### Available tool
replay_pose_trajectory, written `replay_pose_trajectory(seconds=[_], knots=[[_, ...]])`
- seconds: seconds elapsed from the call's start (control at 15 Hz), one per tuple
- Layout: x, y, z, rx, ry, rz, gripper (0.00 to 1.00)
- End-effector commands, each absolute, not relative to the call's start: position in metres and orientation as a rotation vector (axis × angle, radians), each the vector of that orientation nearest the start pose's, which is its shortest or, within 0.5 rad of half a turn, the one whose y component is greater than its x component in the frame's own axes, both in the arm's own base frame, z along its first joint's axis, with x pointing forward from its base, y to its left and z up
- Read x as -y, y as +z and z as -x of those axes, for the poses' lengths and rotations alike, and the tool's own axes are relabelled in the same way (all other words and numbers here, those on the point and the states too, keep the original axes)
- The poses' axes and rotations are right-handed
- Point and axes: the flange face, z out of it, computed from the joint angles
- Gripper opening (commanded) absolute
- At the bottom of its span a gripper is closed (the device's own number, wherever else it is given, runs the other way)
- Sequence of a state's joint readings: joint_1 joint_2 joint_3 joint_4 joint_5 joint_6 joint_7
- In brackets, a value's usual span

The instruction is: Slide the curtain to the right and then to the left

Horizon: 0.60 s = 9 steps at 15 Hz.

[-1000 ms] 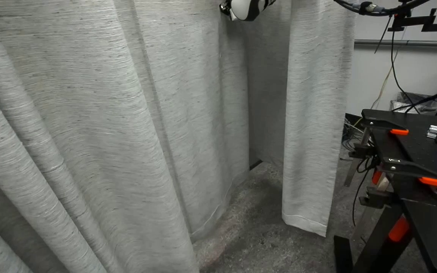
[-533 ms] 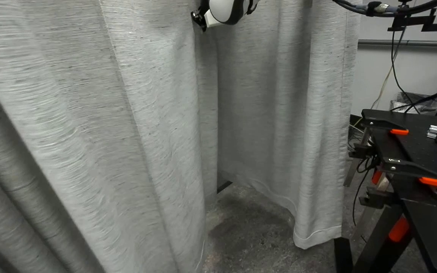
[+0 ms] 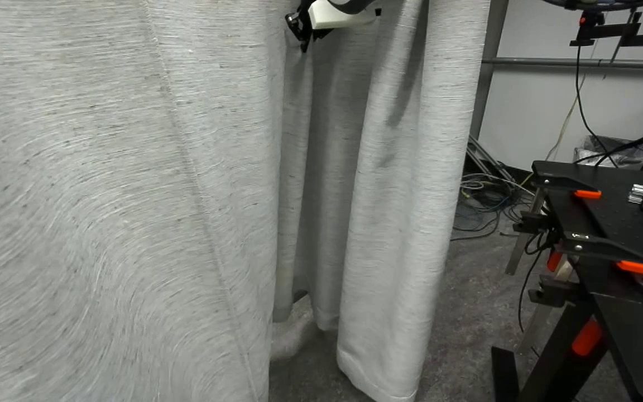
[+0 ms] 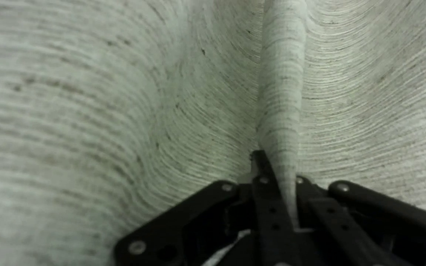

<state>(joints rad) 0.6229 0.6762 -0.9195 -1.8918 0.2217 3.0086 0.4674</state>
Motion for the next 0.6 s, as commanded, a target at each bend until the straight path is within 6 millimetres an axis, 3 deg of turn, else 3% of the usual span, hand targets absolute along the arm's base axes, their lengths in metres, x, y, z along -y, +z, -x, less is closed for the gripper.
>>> replay_pose_trajectory(seconds=[0.0, 0.27, 0.53], knots=[[0.111, 0.348, -0.620, -1.004, -0.964, 3.038, 0.34], [0.090, 0.345, -0.576, -0.934, -0.742, 3.044, 0.66], [0.060, 0.337, -0.533, -0.752, -0.567, 3.074, 0.95]])
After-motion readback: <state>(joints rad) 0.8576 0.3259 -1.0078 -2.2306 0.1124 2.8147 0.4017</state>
